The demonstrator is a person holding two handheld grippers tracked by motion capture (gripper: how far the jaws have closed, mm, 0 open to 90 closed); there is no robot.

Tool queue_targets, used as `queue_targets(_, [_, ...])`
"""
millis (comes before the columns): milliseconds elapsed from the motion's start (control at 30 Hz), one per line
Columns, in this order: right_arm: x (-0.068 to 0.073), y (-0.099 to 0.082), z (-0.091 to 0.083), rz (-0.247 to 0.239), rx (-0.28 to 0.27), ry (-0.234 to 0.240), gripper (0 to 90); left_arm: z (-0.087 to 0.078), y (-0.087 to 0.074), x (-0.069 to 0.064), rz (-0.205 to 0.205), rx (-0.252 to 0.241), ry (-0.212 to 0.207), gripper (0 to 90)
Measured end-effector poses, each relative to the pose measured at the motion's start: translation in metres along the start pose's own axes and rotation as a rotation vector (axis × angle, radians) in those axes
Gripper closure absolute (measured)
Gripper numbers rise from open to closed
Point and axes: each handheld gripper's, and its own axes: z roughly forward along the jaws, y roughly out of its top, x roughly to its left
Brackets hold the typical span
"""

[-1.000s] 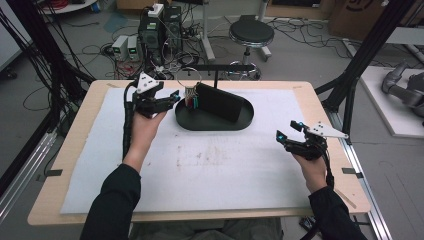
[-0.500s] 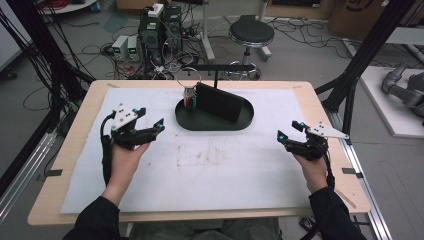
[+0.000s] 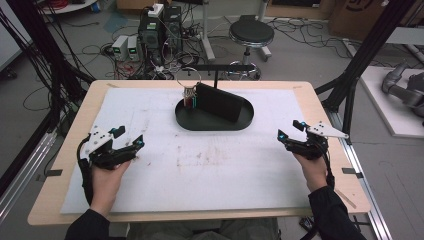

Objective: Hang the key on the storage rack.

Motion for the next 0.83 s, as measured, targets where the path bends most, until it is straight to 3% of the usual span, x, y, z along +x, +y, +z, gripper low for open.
queue_targets(267, [-0.002,-0.001,0.004,0.002,0.018,0.007,24.5,0.002,-0.002,0.001,0.018,0.006,0.007,26.0])
queue_targets(833, [-0.007,-0.007,-0.001,-0.003,0.060,-0.001,21.8,0.017,-0.004,-0.004,0.036,0.047,-0.031,25.6])
